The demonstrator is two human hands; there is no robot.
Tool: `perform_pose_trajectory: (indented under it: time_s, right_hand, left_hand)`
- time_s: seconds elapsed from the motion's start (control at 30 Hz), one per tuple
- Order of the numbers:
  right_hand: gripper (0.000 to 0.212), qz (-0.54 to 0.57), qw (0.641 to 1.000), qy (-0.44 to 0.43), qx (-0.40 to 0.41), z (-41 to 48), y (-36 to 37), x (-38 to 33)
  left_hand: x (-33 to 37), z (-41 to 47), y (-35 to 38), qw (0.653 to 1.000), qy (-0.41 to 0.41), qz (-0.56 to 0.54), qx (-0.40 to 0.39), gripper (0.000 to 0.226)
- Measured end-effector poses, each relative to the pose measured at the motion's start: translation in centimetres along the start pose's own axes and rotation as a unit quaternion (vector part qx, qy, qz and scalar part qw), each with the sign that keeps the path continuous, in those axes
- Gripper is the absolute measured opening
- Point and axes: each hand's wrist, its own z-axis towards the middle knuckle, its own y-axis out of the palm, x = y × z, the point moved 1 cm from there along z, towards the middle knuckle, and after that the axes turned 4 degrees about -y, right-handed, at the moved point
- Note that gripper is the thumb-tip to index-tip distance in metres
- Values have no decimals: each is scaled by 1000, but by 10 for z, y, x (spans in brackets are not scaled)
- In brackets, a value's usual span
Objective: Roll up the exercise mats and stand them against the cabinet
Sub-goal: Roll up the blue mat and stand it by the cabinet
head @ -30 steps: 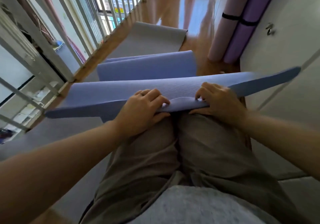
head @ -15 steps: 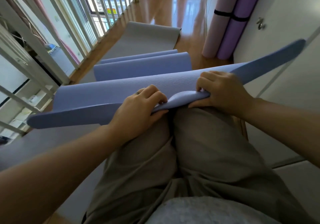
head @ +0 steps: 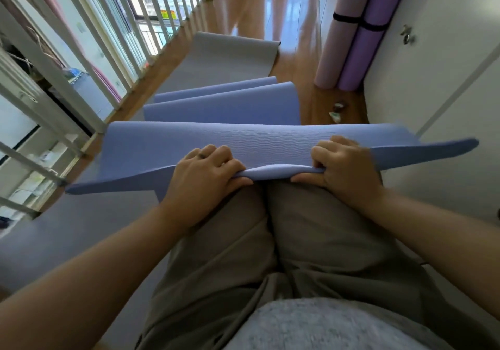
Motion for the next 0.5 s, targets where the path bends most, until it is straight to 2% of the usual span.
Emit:
perform_pose_trajectory:
  time_s: [0.07, 0.17, 0.27, 0.33, 0.43, 0.5]
  right_hand:
    - [52, 15, 999, 49, -16, -1, 3, 2]
    - [53, 95, 984, 139, -64, 2, 6, 10]
    - [49, 171, 954, 213, -123, 12, 5, 24]
    - [44, 200, 939, 241, -145, 16, 8, 32]
    - [51, 212, 927, 259, -169, 20, 17, 44]
    - [55, 229, 911, 276, -206, 26, 25, 54]
  left_hand:
    - [2, 1, 6, 1000, -27, 0, -3, 50]
    - [-1, 11, 10, 999, -33, -26, -21, 51]
    - [-13, 32, 9, 991, -28, -115, -62, 48]
    - [-21, 44, 11, 977, -50, -182, -101, 47]
    - [-31, 54, 24, 956, -93, -242, -137, 47]
    - [-38, 57, 34, 951, -74, -265, -141, 44]
